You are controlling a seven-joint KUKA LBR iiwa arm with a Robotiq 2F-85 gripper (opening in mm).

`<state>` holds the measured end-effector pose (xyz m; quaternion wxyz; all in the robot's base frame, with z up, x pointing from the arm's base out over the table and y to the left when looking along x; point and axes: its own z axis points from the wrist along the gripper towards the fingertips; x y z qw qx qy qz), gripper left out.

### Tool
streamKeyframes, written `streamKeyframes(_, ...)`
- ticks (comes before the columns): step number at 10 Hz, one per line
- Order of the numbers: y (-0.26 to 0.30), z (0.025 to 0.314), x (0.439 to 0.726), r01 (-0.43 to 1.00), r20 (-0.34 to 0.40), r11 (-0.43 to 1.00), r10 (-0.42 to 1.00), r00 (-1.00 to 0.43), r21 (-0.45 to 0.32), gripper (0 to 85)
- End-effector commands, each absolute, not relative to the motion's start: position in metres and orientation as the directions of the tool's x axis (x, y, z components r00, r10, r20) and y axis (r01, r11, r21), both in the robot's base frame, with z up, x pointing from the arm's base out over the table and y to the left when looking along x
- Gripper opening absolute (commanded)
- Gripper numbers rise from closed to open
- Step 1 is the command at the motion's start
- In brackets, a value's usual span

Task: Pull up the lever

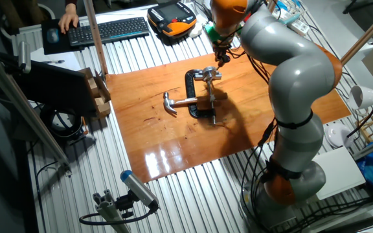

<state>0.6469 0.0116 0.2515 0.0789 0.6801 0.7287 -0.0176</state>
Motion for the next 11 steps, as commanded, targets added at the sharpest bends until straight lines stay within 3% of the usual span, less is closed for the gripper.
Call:
streamKeyframes(1,0.007,0.253,0.647,0.994,-0.136,0.078,0.989,-0.066,0.083,0.0)
streamKeyframes(11,-0.027,0.222,0.645,0.982,-0.126,0.147,0.983,-0.132,0.120,0.0)
